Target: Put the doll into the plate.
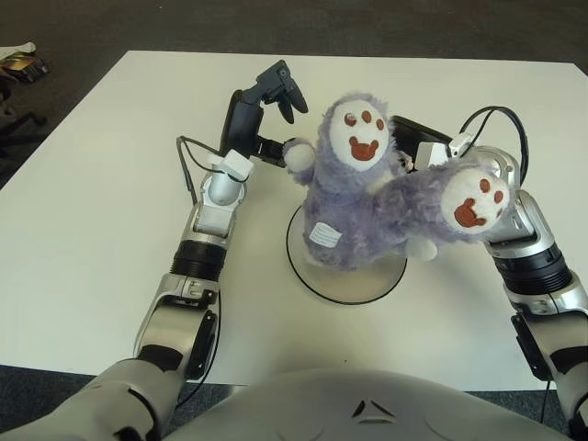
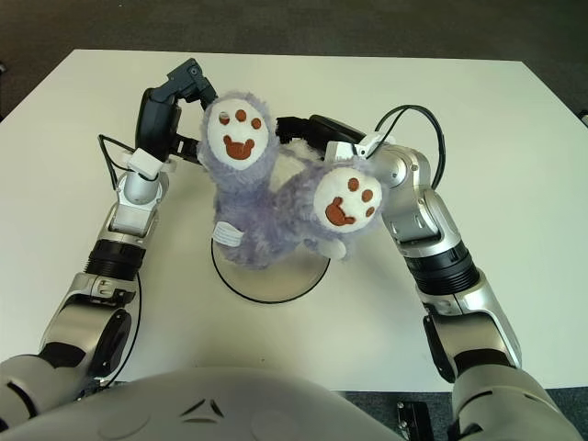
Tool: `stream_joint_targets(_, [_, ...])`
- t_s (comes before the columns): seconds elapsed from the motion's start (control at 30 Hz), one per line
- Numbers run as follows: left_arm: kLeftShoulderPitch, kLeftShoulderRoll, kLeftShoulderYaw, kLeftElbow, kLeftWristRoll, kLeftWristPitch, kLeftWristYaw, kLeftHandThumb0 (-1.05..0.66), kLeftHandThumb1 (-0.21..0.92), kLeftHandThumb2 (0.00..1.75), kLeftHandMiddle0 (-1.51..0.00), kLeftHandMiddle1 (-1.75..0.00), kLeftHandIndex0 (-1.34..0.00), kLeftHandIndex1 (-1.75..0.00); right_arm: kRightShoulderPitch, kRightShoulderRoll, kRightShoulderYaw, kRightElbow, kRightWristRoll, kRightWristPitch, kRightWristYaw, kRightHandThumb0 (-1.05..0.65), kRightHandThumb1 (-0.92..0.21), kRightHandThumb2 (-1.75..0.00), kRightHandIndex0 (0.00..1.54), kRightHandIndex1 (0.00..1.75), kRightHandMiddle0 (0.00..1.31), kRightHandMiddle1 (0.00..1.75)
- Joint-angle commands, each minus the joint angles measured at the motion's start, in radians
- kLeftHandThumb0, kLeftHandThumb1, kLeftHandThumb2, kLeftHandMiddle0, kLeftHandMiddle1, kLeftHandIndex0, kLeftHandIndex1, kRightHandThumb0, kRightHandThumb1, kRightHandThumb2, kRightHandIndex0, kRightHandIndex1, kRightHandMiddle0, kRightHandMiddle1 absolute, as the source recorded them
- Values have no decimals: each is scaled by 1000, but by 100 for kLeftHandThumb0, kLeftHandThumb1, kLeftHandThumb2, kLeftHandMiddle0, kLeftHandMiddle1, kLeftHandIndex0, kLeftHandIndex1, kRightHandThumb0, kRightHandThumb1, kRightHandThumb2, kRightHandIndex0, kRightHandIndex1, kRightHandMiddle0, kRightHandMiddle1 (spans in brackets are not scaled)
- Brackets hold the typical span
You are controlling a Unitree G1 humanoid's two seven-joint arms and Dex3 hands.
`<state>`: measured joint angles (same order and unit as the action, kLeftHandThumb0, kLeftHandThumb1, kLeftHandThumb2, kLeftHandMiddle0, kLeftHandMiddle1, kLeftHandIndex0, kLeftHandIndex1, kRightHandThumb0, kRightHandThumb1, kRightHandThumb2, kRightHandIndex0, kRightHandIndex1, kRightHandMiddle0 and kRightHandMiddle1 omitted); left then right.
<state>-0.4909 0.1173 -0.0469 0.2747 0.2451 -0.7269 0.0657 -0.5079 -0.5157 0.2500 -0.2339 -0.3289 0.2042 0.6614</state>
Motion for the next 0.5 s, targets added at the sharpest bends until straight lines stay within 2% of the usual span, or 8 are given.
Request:
stream_joint_targets(0.0, [-12,4,-1,-7,9,-4,8,-1,-6,175,-89,-175,-66,-175,-23,-5,10,0,-13,13,8,0,8,-175,89,170,71,175])
stream_joint_targets(0.13, [-14,5,-1,-5,-1,-3,0,-1,-6,175,-89,-175,-66,-175,-34,-24,31,-17,-38,20,30,0,10,-173,88,173,80,161])
stream_joint_targets(0.27, [-14,10,-2,-8,-3,5,-7,-1,-6,175,-89,-175,-66,-175,-46,-35,42,-19,-56,13,45,0,4,-166,80,174,79,160])
stream_joint_targets(0.33, [-14,13,-3,-10,-6,10,-12,0,-6,175,-89,-175,-66,-175,-53,-37,46,-21,-60,16,58,0,-12,-148,61,174,73,159])
stream_joint_targets(0.43, [-13,13,-3,-12,-13,15,-17,0,-6,175,-89,-175,-66,-175,-58,-36,45,-24,-53,28,75,0,-28,-131,49,175,64,159])
stream_joint_targets(0.47, [-13,12,-3,-12,-14,16,-18,0,-6,175,-89,-174,-66,-175,-58,-35,44,-25,-50,30,79,0,-30,-129,48,175,62,159])
